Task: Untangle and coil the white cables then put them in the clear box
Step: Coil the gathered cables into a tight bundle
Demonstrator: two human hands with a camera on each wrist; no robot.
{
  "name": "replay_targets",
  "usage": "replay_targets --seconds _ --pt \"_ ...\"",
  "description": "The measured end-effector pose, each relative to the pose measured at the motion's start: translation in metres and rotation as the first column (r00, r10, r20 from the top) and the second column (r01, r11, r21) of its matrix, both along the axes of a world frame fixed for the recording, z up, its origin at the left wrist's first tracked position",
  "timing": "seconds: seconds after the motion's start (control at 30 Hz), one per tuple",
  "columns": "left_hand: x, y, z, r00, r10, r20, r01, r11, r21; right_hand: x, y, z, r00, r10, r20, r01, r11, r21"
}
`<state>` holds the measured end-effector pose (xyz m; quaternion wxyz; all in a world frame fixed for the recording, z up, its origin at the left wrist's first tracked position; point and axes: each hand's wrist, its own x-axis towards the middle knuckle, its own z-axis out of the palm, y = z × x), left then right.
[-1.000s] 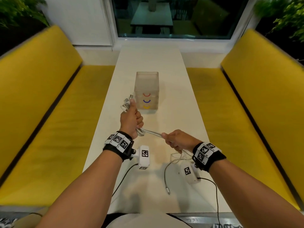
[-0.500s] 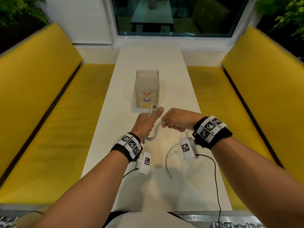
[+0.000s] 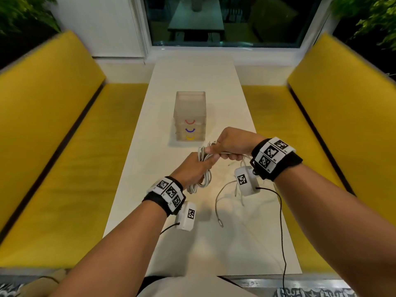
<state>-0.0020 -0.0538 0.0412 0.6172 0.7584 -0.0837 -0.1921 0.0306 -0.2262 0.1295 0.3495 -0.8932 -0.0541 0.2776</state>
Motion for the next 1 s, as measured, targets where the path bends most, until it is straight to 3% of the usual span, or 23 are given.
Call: replay_targets --seconds 0.2,0.33,0.5,0.77,0.93,1.0 --pt "0.004 0.005 0.002 1.000 0.014 -0.023 -0.012 0.997 0.083 0.001 -0.013 -0.004 0.997 -0.012 -0.077 0.007 0.998 -0.069" --pt "0.010 0.014 0.001 0.994 0.083 -0.067 -0.088 0.994 -0.070 0.002 -0.023 -0.011 0.994 -0.050 -0.095 0.048 0.999 -0.024" --pt "0.009 0.028 -0.001 0.950 0.239 -0.199 -0.282 0.933 -0.223 0.000 -0.032 -0.024 0.985 -0.111 -0.133 0.119 0.991 0.054" --pt "0.014 0.029 0.001 0.856 0.404 -0.322 -0.501 0.801 -0.328 -0.001 -0.027 -0.038 0.975 -0.145 -0.165 0.160 0.984 0.080" --pt "0.016 0.039 -0.002 0.840 0.417 -0.347 -0.527 0.779 -0.340 -0.003 -0.034 -0.037 0.972 -0.156 -0.178 0.178 0.977 0.115" --pt "0.015 0.042 -0.005 0.850 0.408 -0.333 -0.506 0.808 -0.302 -0.006 -0.036 -0.039 0.971 -0.171 -0.164 0.199 0.965 0.172"
